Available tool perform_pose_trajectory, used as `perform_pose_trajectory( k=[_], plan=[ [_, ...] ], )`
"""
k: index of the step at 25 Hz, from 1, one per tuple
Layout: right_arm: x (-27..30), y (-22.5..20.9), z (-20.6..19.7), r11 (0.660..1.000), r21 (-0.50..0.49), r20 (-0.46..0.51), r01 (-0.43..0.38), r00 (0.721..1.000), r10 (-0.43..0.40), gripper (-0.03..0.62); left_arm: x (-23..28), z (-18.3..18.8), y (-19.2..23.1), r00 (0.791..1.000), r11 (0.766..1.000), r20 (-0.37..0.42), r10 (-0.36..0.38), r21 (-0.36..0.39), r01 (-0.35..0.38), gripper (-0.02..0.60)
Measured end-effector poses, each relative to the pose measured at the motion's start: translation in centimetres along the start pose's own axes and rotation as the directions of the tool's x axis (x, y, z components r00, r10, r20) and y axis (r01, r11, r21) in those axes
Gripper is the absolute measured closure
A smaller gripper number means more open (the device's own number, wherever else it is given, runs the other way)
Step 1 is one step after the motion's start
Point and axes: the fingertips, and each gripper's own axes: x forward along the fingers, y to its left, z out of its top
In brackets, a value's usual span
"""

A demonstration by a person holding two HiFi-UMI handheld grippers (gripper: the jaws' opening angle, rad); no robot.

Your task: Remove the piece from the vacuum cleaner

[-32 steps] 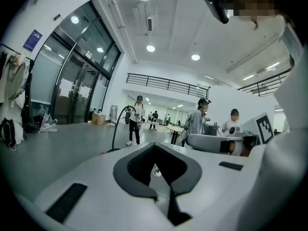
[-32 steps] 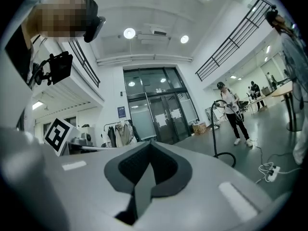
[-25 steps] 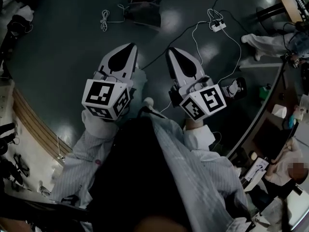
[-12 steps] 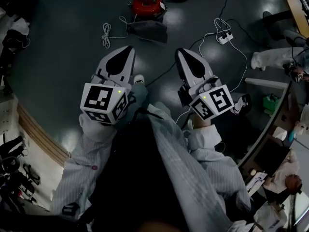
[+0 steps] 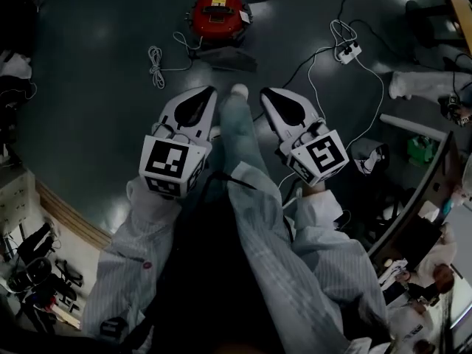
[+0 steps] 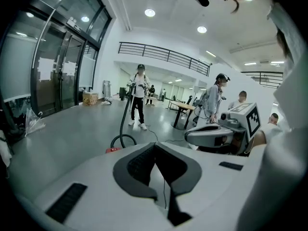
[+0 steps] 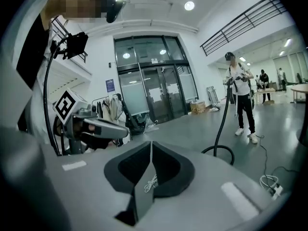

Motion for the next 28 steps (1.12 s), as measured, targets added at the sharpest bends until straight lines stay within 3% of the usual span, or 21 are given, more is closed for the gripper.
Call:
perform_pose_trajectory(
  k=[7,13,15,19,22,25,28],
  plan=[
    [8.8,-9.8,-3.9,0.998,-0.006,-0.180,-0.062,0.982,0.060,0.589,12.1,-0.3,7.8,0.989,1.000,-0.150,0.010,0.030,-0.006,0.577],
    [16.5,-17.5,-11.9,0.989,-0.034,-0.374,-0.145,0.919,0.122,0.577,22.9,-5.1,13.6,0.959,0.997,-0.282,0.001,0.072,0.021,0.575],
    [19.2,-19.7,-15.4,0.986,-0.018,-0.433,-0.163,0.890,0.139,0.569,26.5,-8.0,15.4,0.937,0.992,-0.347,-0.026,0.103,0.066,0.573],
    [22.9,-23.2,-23.2,0.979,-0.012,-0.544,-0.204,0.823,0.165,0.562,32.4,-15.6,17.7,0.865,0.968,-0.494,-0.092,0.160,0.195,0.480],
    [25.7,-25.1,-28.8,0.971,-0.057,-0.606,-0.234,0.781,0.152,0.537,36.4,-20.2,20.3,0.831,0.941,-0.553,-0.058,0.247,0.230,0.436],
    [28.4,-26.3,-34.0,0.952,-0.107,-0.647,-0.286,0.747,0.152,0.462,40.5,-23.4,22.8,0.829,0.914,-0.559,-0.004,0.335,0.230,0.426],
    [29.9,-27.2,-37.3,0.922,-0.169,-0.670,-0.350,0.727,0.153,0.447,42.8,-25.9,24.2,0.844,0.933,-0.537,-0.004,0.302,0.196,0.426]
  ],
)
